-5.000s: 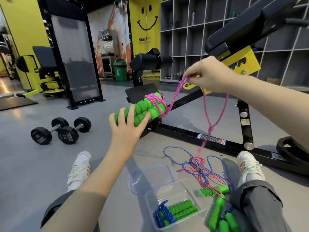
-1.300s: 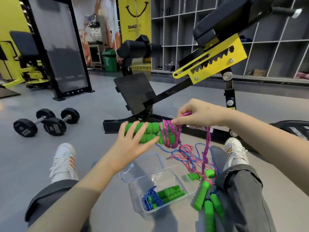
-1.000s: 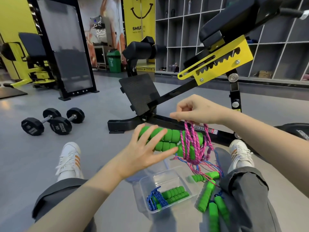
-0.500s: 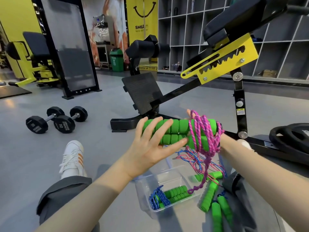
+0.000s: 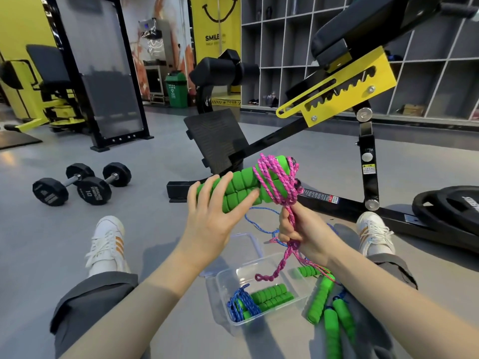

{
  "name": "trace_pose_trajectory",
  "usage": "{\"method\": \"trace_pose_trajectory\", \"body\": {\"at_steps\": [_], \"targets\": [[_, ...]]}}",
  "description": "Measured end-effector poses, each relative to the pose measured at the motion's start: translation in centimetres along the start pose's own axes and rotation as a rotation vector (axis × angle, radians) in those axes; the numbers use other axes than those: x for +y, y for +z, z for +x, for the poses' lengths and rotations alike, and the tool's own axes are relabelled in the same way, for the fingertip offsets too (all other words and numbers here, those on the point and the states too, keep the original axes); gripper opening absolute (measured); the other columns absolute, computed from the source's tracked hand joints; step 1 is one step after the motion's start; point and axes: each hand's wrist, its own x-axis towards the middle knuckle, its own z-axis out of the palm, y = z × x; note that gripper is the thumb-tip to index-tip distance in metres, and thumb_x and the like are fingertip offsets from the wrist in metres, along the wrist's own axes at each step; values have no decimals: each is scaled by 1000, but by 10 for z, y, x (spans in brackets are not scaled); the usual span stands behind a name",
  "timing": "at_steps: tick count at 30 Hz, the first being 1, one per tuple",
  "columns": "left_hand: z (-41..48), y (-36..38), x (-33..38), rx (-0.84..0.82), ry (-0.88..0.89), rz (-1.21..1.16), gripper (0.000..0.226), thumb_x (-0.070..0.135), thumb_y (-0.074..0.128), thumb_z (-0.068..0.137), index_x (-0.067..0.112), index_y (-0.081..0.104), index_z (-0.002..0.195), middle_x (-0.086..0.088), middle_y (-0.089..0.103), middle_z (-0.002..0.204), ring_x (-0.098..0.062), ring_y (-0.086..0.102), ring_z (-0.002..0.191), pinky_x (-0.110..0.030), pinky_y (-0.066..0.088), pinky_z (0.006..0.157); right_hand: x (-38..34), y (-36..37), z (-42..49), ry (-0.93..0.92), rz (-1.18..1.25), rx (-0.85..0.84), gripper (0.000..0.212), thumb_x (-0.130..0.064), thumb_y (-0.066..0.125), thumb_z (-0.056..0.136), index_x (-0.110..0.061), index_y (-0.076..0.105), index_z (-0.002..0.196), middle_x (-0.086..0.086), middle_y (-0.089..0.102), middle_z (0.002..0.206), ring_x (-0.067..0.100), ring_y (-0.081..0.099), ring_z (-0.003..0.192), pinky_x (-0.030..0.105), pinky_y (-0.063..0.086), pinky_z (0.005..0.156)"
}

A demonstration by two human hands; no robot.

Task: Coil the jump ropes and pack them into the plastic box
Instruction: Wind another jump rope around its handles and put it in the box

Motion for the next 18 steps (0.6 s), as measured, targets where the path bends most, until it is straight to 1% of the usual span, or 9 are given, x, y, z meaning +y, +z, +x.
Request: {"method": "trace_pose_trajectory", "body": {"at_steps": [2,4,5,8,9,11,14,16,18], "targets": [[-1,3,0,-22,-29,25,64,-7,35,83,27,43,136,-22,40,131,-42,47,111,-55,37,91,3,3,-1,1,-15,-3,32,-42,46,87,-16,42,69,-1,34,47,11,30,39,24,40,50],[-3,5,-2,-43,-46,57,67,-8,34,80,27,44,136,-22,40,130,-43,48,110,-55,37,90,5,5,-4,13,-9,-15,30,-36,43,93,-16,45,71,0,38,47,16,51,47,29,51,58],[-4,6,-4,-56,-52,72,68,-9,34,79,26,44,136,-23,41,130,-43,48,110,-56,37,90,6,7,-5,22,-14,-26,30,-34,42,95,-14,46,73,1,39,46,20,57,51,31,53,60],[-7,8,-11,-86,-63,130,69,-9,32,78,26,46,135,-25,45,129,-42,47,108,-56,36,88,7,10,-14,40,-188,-35,23,-29,42,96,-8,50,93,2,37,48,22,50,40,25,42,47],[-8,8,-13,-94,-56,158,69,-9,34,77,26,46,135,-25,47,128,-42,47,107,-56,36,88,7,12,-17,53,-256,-41,21,-27,42,98,-9,51,102,2,39,50,20,47,37,23,38,44],[-11,11,-19,-108,-30,215,71,-8,43,72,25,48,135,-26,51,126,-42,47,106,-56,36,87,9,14,-23,93,-353,-85,20,-24,43,99,-19,50,116,2,44,55,17,43,35,21,35,41],[-15,12,-27,-134,-29,270,65,-7,35,77,24,49,133,-27,54,123,-41,46,104,-55,35,85,12,17,-31,128,-532,-161,28,-19,45,98,-29,47,124,-2,48,56,13,39,34,23,28,42],[-19,10,-30,-163,-12,281,62,-6,25,83,23,52,131,-28,53,122,-42,48,103,-56,37,85,6,19,-33,116,-702,-153,30,-20,45,98,-26,46,128,-3,47,56,9,36,34,20,27,39],[-24,8,-28,-220,32,301,63,-5,28,79,22,57,129,-28,54,122,-44,52,101,-58,39,85,-7,20,-35,102,-897,-180,36,-22,47,97,-22,43,134,-4,47,59,7,38,36,19,31,38]]}}
